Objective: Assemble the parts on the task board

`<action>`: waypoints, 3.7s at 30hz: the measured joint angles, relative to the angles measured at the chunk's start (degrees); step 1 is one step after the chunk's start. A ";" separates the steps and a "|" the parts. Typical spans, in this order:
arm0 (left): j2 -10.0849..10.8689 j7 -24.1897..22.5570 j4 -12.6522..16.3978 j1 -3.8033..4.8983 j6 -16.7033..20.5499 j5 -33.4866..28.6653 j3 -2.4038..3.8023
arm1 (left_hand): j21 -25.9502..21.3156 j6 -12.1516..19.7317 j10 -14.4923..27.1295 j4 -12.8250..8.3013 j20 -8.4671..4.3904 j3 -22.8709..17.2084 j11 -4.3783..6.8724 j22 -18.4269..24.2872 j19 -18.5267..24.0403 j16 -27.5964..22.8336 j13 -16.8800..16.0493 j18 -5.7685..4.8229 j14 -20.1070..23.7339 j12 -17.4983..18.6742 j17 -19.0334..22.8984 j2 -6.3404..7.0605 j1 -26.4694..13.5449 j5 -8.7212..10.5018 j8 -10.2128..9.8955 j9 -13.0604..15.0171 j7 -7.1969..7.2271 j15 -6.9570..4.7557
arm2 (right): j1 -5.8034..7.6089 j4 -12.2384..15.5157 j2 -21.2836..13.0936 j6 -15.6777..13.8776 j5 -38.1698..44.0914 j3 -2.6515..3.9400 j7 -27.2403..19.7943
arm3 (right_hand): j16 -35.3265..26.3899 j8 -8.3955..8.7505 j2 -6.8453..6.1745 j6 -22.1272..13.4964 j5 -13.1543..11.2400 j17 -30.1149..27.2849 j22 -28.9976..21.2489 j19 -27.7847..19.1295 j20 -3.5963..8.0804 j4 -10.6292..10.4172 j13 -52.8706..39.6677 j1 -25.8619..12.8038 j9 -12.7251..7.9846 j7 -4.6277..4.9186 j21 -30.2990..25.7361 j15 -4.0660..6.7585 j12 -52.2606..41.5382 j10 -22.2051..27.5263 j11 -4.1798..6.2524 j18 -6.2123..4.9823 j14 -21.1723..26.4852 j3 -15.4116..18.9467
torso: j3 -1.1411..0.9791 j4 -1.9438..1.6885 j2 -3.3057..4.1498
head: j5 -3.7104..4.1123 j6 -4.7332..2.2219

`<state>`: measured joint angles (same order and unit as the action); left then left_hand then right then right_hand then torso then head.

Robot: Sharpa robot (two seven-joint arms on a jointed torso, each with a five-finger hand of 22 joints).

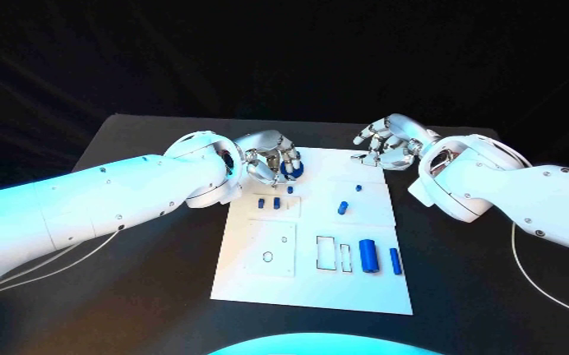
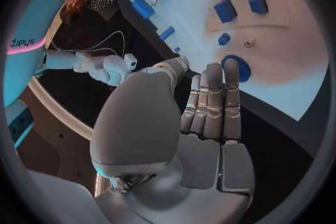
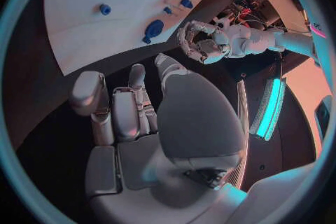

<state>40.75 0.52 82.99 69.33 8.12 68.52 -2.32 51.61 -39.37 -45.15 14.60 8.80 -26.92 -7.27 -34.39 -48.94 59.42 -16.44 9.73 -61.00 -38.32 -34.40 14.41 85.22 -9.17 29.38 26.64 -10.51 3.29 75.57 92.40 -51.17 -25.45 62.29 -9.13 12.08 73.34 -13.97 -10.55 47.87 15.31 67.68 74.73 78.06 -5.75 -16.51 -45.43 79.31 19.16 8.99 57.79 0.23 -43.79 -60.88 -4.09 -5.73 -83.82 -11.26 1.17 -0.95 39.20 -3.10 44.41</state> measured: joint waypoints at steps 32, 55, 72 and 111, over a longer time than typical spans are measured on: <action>-6.77 0.76 -7.88 -0.17 -6.98 20.54 -0.79 | 5.95 -7.32 -3.73 -2.20 -0.31 -1.10 1.01 -4.29 -1.54 12.48 5.03 0.01 -6.63 2.21 -8.16 0.42 0.49 0.19 -3.70 -6.18 1.79 -0.87 | 0.00 0.00 0.40 -0.46 -0.16 0.00 -0.65 | -3.66 -0.66 -0.23 -0.28 -0.01 -2.89 -2.86 -0.93 0.30 0.08 4.79 -0.22 -0.29 0.10 -5.56 0.20 3.91 -0.03 -0.03 0.00 0.21 -1.66 | -0.01 -0.03 -0.02 | 0.27 0.25; -8.14 0.57 -9.36 -0.74 -8.71 21.49 -1.13 | 8.06 -9.39 -6.01 -3.53 -0.54 -3.06 1.61 -5.98 -1.32 15.81 5.98 0.01 -8.94 3.05 -12.35 0.43 0.47 0.18 -4.87 -7.17 2.02 -1.35 | 0.00 0.07 0.41 -0.49 -0.19 0.00 -0.70 | -3.98 -0.66 -0.23 -0.29 -0.01 -2.97 -2.86 -0.92 0.30 -0.09 5.04 -0.22 -0.29 0.10 -5.56 0.20 4.22 -0.06 -0.05 0.00 0.21 -1.82 | -0.05 -0.04 -0.03 | 0.60 0.64; -8.73 0.27 -10.12 -0.91 -8.73 21.55 -1.04 | 12.85 -13.38 -10.14 -6.47 -1.69 -5.99 2.84 -11.04 -3.59 19.81 6.64 0.00 -13.23 3.93 -18.18 -1.34 0.87 0.18 -5.48 -7.56 2.49 -2.56 | 0.00 0.07 0.46 -0.47 -0.20 0.00 -0.70 | -3.98 -0.66 -0.23 -0.29 -0.01 -2.96 -2.91 -0.92 0.30 -0.09 5.29 -0.22 -0.29 0.10 -5.56 0.20 4.22 -0.13 -0.12 0.00 0.21 -1.82 | -0.05 -0.05 -0.03 | 0.78 0.79; -0.25 -0.69 -3.76 -1.54 -6.01 17.97 2.03 | 15.73 -15.38 -13.34 -8.61 -2.06 -7.32 2.66 -14.22 -5.12 20.49 8.05 0.00 -14.97 9.53 -19.25 -1.00 -2.79 0.33 -8.48 -7.70 2.45 -2.66 | -0.01 -0.04 0.31 -0.41 -0.22 0.00 -0.63 | -3.98 -0.88 -0.46 -0.29 -0.01 -2.95 -3.05 -0.92 0.30 -0.09 5.62 -0.45 -0.28 0.10 -5.88 0.19 4.43 -0.23 -0.22 0.00 0.21 -1.81 | -0.07 -0.21 -0.14 | 0.56 0.14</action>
<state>40.51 -0.16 79.23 67.79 2.11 86.50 -0.29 67.35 -54.75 -58.48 5.99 6.75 -34.24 -4.61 -48.61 -54.07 79.91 -8.39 9.73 -75.97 -28.79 -53.66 13.41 82.43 -8.84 20.90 18.94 -8.06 0.63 75.56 92.37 -50.86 -25.85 62.07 -9.13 11.45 69.36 -14.85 -11.01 47.58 15.30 64.73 71.68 77.14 -5.45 -16.60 -39.82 78.87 18.88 9.08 51.91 0.43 -39.36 -61.11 -4.31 -5.73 -83.61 -13.08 1.10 -1.16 39.06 -2.54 44.54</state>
